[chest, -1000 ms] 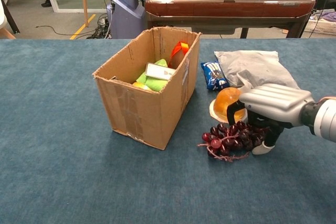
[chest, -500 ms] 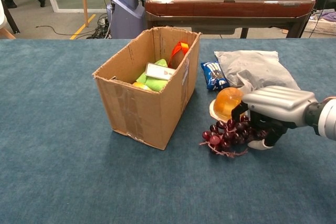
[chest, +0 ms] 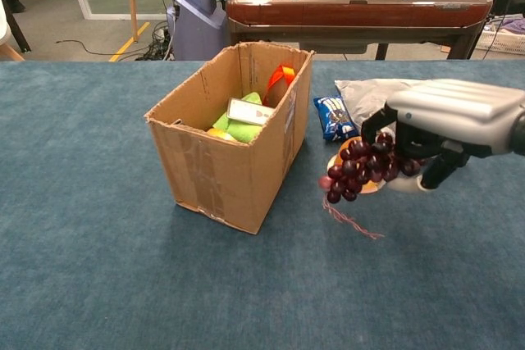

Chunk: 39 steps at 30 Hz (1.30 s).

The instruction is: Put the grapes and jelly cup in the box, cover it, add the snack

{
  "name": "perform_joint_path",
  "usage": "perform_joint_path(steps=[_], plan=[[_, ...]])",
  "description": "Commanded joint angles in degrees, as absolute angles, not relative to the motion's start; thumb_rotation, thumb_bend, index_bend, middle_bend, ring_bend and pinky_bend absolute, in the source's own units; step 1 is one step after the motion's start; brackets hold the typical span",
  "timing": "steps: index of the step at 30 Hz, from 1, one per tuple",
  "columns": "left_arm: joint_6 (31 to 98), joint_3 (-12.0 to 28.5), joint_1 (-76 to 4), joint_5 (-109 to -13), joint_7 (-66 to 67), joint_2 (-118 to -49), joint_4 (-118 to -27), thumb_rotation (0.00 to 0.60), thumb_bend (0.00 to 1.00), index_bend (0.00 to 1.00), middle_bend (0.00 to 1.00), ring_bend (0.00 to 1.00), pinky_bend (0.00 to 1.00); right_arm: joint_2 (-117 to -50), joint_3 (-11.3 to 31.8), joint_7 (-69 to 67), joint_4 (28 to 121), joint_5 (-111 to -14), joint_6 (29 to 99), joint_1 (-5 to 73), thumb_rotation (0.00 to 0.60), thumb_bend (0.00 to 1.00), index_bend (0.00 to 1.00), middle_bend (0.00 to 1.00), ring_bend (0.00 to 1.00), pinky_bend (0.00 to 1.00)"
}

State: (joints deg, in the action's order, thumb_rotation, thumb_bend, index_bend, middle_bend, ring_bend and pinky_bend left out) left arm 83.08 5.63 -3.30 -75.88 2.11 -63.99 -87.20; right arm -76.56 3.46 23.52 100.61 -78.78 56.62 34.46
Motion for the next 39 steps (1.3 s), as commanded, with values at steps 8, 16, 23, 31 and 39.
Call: perform_joint_path(steps=[8,16,23,31,39], plan=[[82.83,5.58,-3.34,-75.92,2.05,-63.87,-87.46,0.6,0.22,0.42,0.38,0.31,0.46,-70.58,6.38,33.69,110.39,-79.41,61.58,34.63,0.6,0.51,0.74,1.0,1.0,1.0],[83.01,5.56,-3.28,-76.17,1.79,-63.76,-87.69,0.6,0.22,0.42,0.38,0.31,0.46,-68.93,11.4,42.44,117.13,-75.11,62.99,37.81,0.6,0.51,0.74,1.0,1.0,1.0],[82.93,5.54,-3.27,-76.24,1.45,-63.62,-87.68,0.6,0.22,0.42,0.38,0.31,0.46,-69.67,14.96,46.04,118.39,-70.7,63.52,41.06,0.6,0.51,0.74,1.0,1.0,1.0],[82.92,5.44,-3.32,-76.53,1.46,-63.67,-87.78,0.6,0.23,0.42,0.38,0.31,0.46,-75.36,16.9,47.76,111.02,-63.7,61.11,46.88,0.6,0.51,0.74,1.0,1.0,1.0],[83.28,5.3,-3.16,-77.11,0.91,-63.3,-88.15,0.6,0.22,0.42,0.38,0.31,0.46,-81.35,16.7,45.55,103.92,-61.43,59.58,50.68,0.6,0.5,0.74,1.0,1.0,1.0]])
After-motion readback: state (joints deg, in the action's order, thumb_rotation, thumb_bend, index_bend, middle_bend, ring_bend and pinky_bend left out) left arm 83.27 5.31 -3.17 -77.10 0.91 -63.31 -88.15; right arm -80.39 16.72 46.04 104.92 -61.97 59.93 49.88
